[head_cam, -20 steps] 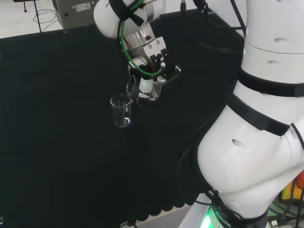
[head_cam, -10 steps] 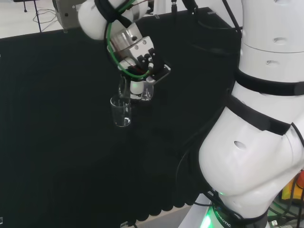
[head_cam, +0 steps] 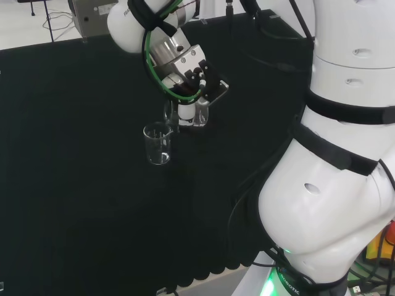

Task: Pour the water from the handheld beaker into the one on the table.

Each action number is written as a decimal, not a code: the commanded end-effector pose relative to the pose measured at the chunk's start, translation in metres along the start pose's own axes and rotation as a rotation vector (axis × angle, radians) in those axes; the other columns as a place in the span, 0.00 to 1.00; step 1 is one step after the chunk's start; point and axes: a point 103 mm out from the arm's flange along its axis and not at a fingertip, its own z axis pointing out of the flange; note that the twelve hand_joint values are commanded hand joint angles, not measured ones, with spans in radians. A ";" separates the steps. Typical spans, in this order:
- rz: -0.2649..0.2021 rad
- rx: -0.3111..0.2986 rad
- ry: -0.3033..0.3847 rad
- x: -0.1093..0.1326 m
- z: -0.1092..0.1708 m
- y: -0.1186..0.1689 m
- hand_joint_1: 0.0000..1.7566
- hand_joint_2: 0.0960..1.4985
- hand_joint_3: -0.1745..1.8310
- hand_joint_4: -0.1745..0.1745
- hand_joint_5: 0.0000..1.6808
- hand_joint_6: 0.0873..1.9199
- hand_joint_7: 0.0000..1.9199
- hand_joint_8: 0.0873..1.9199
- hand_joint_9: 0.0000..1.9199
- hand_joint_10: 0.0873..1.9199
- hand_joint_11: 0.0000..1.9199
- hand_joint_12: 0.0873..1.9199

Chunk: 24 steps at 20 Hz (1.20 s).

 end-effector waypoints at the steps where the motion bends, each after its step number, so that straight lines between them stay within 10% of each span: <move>1: 0.014 0.011 -0.019 0.018 -0.013 0.002 0.75 0.65 0.00 0.00 0.91 0.00 0.82 0.00 0.90 0.00 0.76 0.32; 24: 0.010 0.034 -0.043 0.003 -0.006 -0.001 0.75 0.65 0.00 0.00 0.91 0.00 0.82 0.00 0.90 0.00 0.77 0.31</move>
